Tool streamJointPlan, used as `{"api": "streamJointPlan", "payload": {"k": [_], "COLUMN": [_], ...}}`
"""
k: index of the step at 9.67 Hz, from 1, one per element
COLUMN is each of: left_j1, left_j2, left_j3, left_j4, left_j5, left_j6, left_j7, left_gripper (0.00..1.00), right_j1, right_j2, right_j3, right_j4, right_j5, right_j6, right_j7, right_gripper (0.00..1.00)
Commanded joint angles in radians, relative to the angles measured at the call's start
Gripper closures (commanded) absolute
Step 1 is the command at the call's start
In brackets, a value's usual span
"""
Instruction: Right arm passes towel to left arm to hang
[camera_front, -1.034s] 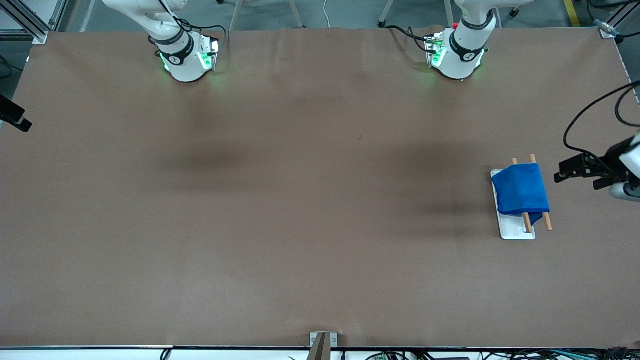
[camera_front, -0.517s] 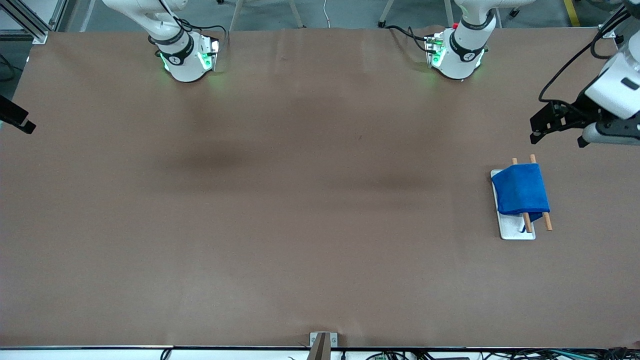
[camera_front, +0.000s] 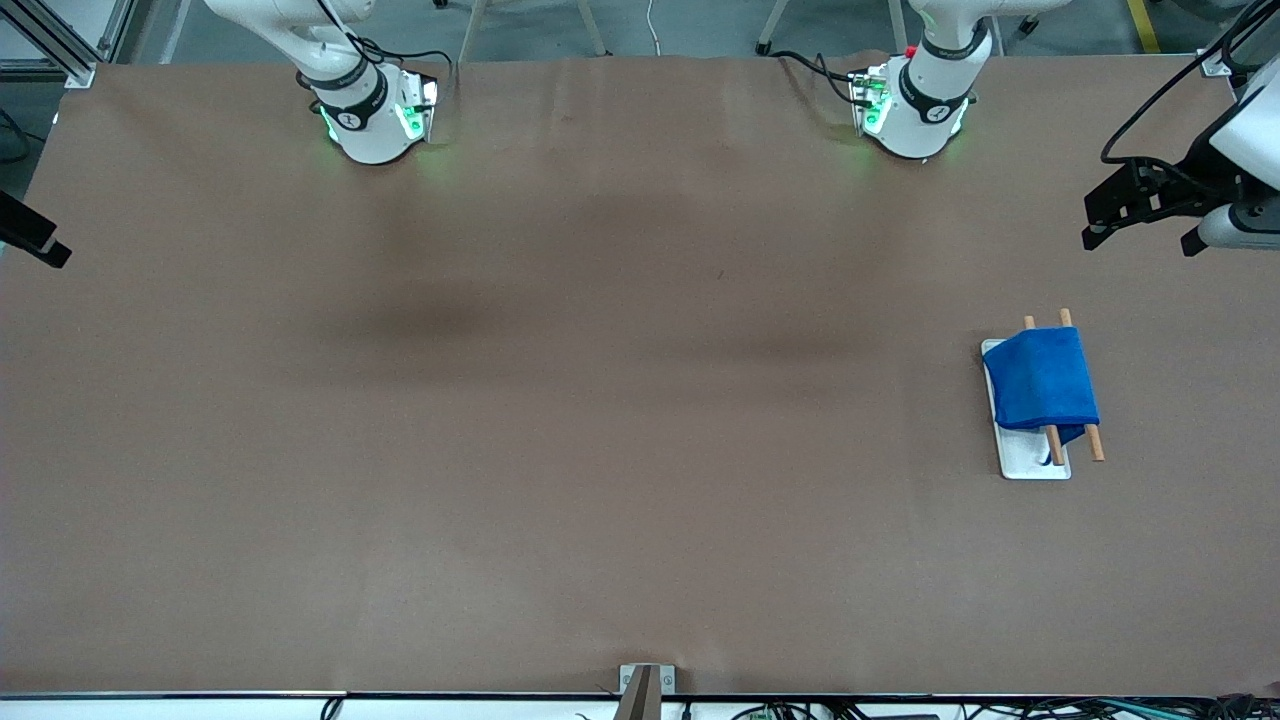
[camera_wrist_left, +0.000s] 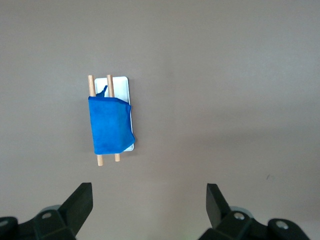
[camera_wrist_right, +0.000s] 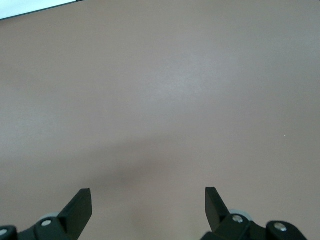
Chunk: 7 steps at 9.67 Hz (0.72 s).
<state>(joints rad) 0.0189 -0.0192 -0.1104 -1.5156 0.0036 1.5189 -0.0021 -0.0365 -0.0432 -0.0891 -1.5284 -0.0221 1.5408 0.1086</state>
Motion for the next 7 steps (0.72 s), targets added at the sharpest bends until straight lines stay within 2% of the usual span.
{"api": "streamJointPlan", "payload": {"k": [1, 3, 7], "left_j1": [-0.025, -0.085, -0.077], "left_j2": [0.024, 0.022, 0.019], "left_j3": [0.020, 0.079, 0.083], "left_j4": [-0.005, -0.011, -0.014], "left_j5": [0.001, -0.002, -0.025], "left_j6": [-0.023, -0.023, -0.023], "left_j7": [-0.006, -0.004, -0.006], "left_gripper": [0.00, 0.00, 0.00], "right_j1": [-0.011, -0.010, -0.016], "right_j2": [-0.004, -0.006, -0.006], "right_j3": [0.005, 0.005, 0.005], "right_j4": [-0.006, -0.006, -0.006], "right_j5": [0.014, 0.014, 0.014], "right_j6": [0.002, 0.001, 0.002], "right_j7": [-0.010, -0.010, -0.010], "right_gripper": [0.00, 0.00, 0.00]}}
